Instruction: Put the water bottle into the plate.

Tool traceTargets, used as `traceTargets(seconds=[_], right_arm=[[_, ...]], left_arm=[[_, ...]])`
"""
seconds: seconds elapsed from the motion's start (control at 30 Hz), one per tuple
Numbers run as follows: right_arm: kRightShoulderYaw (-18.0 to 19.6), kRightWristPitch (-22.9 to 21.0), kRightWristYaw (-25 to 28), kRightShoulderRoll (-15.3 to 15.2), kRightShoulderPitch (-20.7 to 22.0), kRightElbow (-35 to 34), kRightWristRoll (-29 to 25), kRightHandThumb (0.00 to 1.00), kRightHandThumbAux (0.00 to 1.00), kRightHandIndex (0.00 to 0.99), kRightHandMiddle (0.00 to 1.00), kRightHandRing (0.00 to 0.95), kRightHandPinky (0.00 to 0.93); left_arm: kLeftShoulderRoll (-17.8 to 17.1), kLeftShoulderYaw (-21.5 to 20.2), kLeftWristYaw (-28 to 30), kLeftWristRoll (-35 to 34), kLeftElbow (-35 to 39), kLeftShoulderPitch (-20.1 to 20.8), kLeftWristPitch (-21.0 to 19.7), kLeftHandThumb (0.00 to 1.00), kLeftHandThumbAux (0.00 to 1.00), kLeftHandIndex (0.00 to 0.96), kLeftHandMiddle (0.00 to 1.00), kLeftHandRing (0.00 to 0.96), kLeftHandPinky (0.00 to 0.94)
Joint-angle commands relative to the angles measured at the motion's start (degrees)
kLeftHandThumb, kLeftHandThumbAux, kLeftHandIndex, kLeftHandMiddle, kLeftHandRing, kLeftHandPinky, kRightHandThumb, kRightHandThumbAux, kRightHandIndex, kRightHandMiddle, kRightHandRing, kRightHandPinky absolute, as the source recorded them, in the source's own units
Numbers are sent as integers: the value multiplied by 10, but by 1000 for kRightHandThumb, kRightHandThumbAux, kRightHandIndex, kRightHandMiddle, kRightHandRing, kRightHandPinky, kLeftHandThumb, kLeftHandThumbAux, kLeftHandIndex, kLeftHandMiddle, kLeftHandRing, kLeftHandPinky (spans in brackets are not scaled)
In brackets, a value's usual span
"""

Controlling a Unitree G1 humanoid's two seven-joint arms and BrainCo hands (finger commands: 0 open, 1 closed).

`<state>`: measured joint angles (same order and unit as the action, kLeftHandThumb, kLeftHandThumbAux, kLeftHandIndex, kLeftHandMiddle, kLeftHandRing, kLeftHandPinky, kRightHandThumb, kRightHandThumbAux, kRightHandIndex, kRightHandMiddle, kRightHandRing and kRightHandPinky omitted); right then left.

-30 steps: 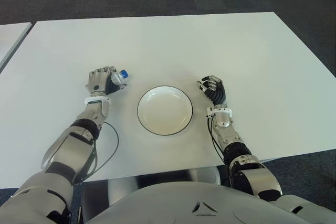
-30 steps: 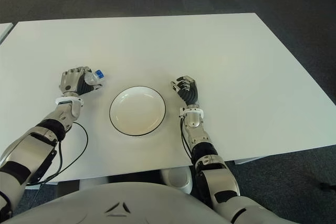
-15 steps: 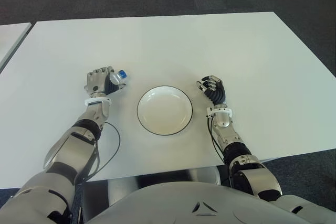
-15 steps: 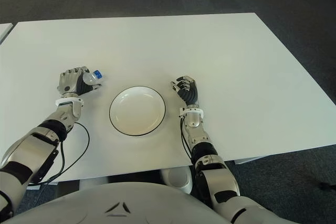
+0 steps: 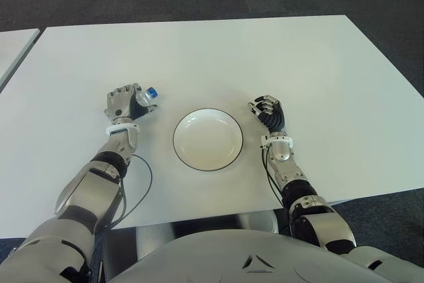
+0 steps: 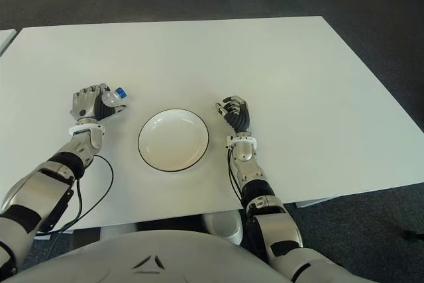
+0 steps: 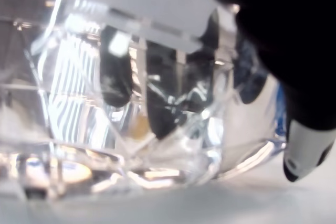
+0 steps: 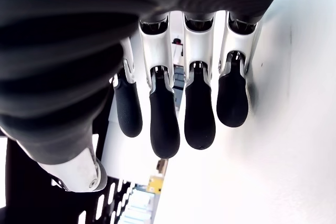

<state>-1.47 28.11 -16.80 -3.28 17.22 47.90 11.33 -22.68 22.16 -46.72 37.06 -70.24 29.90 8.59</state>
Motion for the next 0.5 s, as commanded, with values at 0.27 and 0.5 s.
traceTargets(seconds=[0.27,0.5], right_arm=[[1,-13,8,1,-1,12,-3,707,727,432,633,637,635],[1,-10,4,1,1,16,-1,707,727,432,625,628,635]], left_arm=[[21,-22,14,-28,-3,-35,19,852,671,395,527,820,781],[20,-32,29,-37,4,-35,26,852,670,395,527,825,785]])
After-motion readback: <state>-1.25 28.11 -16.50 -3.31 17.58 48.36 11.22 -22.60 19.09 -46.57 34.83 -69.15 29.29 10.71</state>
